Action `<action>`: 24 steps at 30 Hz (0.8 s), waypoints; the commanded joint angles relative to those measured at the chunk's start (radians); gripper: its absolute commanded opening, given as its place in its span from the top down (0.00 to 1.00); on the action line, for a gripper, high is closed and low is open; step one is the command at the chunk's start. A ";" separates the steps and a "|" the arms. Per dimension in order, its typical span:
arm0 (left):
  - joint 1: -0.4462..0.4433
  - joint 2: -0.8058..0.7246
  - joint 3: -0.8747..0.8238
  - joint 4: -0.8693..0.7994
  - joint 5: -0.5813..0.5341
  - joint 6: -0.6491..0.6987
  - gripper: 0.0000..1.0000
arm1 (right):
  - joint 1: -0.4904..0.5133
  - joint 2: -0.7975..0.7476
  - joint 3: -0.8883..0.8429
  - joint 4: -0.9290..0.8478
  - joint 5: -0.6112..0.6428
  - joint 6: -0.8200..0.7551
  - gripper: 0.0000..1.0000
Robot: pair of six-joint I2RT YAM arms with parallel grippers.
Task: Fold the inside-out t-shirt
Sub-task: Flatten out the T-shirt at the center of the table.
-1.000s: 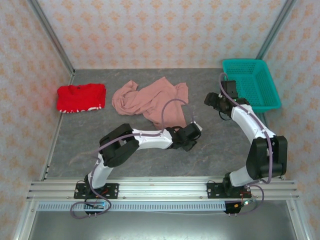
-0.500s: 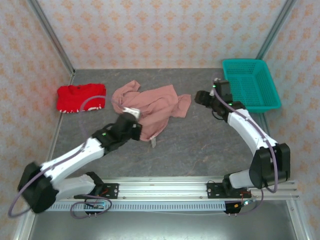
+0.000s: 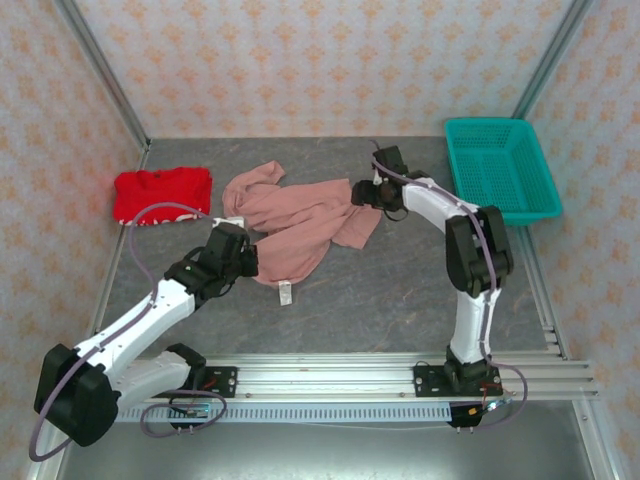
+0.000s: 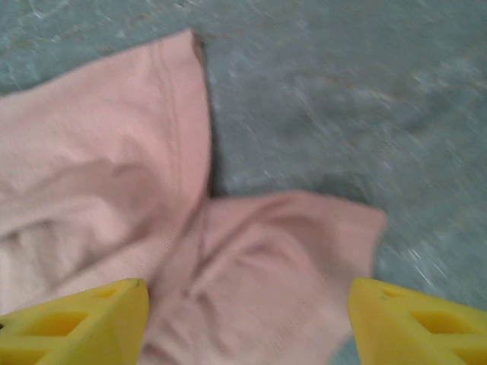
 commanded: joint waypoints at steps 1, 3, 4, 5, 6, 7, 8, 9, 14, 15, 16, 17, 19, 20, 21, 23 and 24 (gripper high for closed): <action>0.007 0.009 -0.021 -0.002 -0.006 -0.020 1.00 | 0.012 0.106 0.155 -0.037 -0.004 -0.012 0.31; 0.007 0.011 -0.024 0.009 0.002 -0.023 1.00 | 0.012 0.186 0.259 -0.078 0.007 -0.016 0.33; 0.007 0.012 -0.026 0.014 0.007 -0.024 1.00 | 0.012 0.223 0.312 -0.100 0.008 -0.015 0.33; 0.007 0.013 -0.026 0.017 0.009 -0.024 1.00 | 0.013 0.264 0.357 -0.121 0.009 -0.013 0.34; 0.007 0.012 -0.026 0.017 0.012 -0.023 1.00 | 0.013 0.305 0.409 -0.148 -0.001 -0.010 0.34; 0.007 0.011 -0.025 0.018 0.014 -0.022 1.00 | 0.012 0.339 0.453 -0.168 -0.011 -0.008 0.35; 0.007 0.009 -0.024 0.020 0.014 -0.021 1.00 | 0.013 0.372 0.490 -0.187 -0.012 -0.002 0.36; 0.007 0.006 -0.025 0.021 0.015 -0.020 1.00 | 0.015 0.401 0.530 -0.211 -0.011 -0.004 0.36; 0.007 -0.003 -0.031 0.032 0.026 -0.020 1.00 | 0.045 0.561 0.748 -0.338 0.035 -0.031 0.41; 0.007 -0.004 -0.033 0.035 0.026 -0.018 1.00 | 0.050 0.591 0.781 -0.349 0.025 -0.034 0.46; 0.007 -0.006 -0.036 0.036 0.025 -0.018 1.00 | 0.056 0.614 0.815 -0.361 0.029 -0.036 0.51; 0.006 -0.008 -0.038 0.036 0.021 -0.018 1.00 | 0.061 0.637 0.843 -0.370 0.033 -0.039 0.56; 0.007 -0.013 -0.039 0.034 0.010 -0.021 1.00 | 0.064 0.678 0.912 -0.398 0.025 -0.042 0.76; 0.007 -0.016 -0.038 0.034 0.003 -0.025 1.00 | 0.062 0.686 0.935 -0.403 0.019 -0.043 0.85; 0.007 -0.022 -0.036 0.032 -0.012 -0.030 1.00 | 0.064 0.684 0.950 -0.403 0.010 -0.042 0.91; 0.007 -0.032 -0.023 0.035 -0.030 -0.031 1.00 | 0.062 0.660 0.961 -0.387 -0.006 -0.044 0.98; 0.007 -0.036 -0.011 0.034 -0.044 -0.030 1.00 | 0.063 0.643 0.963 -0.382 -0.005 -0.048 1.00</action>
